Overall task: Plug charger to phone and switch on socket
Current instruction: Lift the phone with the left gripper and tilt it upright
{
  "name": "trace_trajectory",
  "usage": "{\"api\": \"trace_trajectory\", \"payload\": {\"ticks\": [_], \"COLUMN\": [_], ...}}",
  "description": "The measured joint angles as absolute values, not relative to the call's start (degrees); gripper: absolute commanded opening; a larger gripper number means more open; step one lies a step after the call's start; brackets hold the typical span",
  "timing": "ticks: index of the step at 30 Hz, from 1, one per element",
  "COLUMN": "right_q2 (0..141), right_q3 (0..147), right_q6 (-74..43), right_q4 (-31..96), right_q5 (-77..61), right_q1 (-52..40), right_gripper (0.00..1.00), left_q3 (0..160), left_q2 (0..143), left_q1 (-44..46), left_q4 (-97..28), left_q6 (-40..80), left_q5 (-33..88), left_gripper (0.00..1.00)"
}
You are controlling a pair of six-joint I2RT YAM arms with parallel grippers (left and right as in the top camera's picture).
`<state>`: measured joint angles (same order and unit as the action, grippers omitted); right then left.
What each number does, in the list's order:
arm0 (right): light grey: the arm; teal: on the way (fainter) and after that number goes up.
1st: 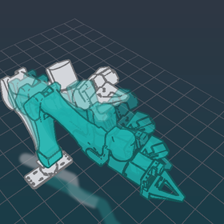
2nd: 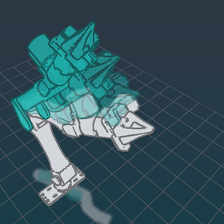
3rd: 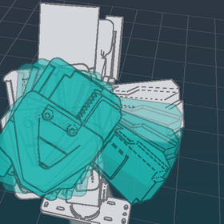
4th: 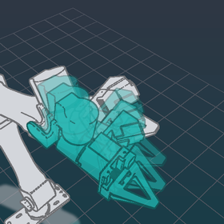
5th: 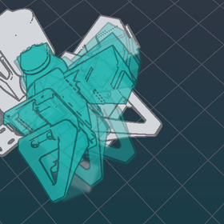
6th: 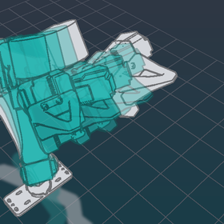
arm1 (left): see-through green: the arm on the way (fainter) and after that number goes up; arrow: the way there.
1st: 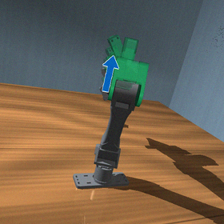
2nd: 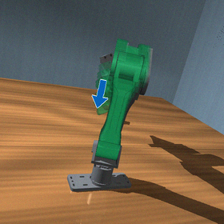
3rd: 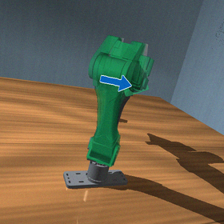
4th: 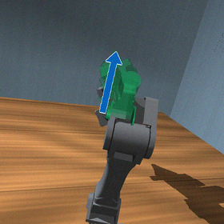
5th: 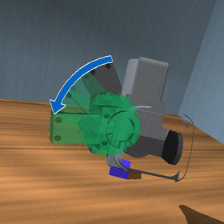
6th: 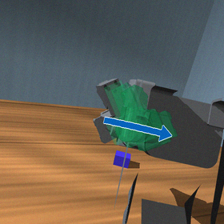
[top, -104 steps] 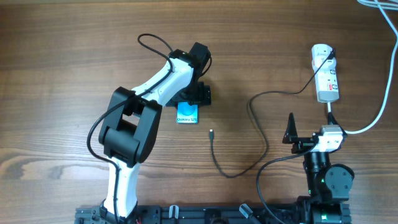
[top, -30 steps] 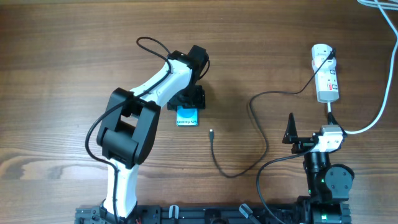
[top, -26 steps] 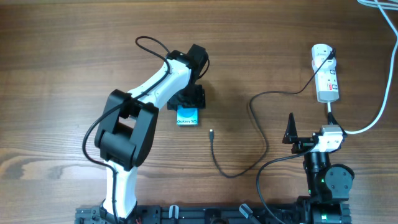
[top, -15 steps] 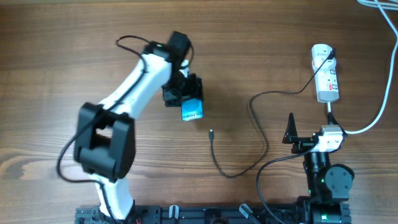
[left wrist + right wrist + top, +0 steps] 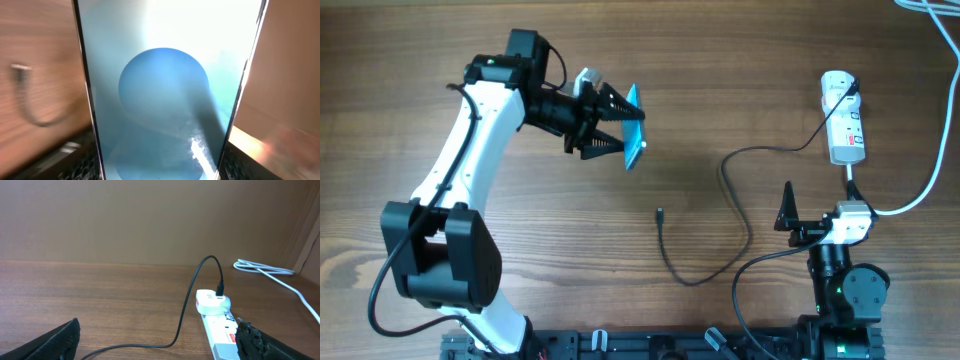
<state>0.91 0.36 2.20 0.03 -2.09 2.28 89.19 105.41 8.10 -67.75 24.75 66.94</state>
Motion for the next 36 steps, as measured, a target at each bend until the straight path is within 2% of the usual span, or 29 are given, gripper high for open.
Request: {"api": "trace_trajectory", "payload": {"ticks": [5, 10, 26, 36], "right_q2": [0.9, 0.9, 0.9, 0.9], "right_q3": [0.4, 0.4, 0.4, 0.4], "right_q6": [2.2, 2.2, 2.2, 2.2], "right_q4": [0.0, 0.0, 0.0, 0.0], "right_q5": [-2.1, -2.1, -2.1, -2.1], "right_q1": [2.3, 2.3, 2.3, 2.3], "right_gripper": [1.0, 1.0, 1.0, 1.0], "left_q3": [89.2, 89.2, 89.2, 89.2], "left_q2": [105.4, 105.4, 105.4, 105.4], "left_q1": [7.2, 7.2, 6.8, 2.8], "left_q4": [-67.8, -68.0, -68.0, -68.0], "left_q6": [25.0, 27.0, 34.3, 39.2], "left_q5": [80.5, 85.4, 87.1, 87.1], "left_gripper": [0.7, 0.69, 0.68, 0.69]}}
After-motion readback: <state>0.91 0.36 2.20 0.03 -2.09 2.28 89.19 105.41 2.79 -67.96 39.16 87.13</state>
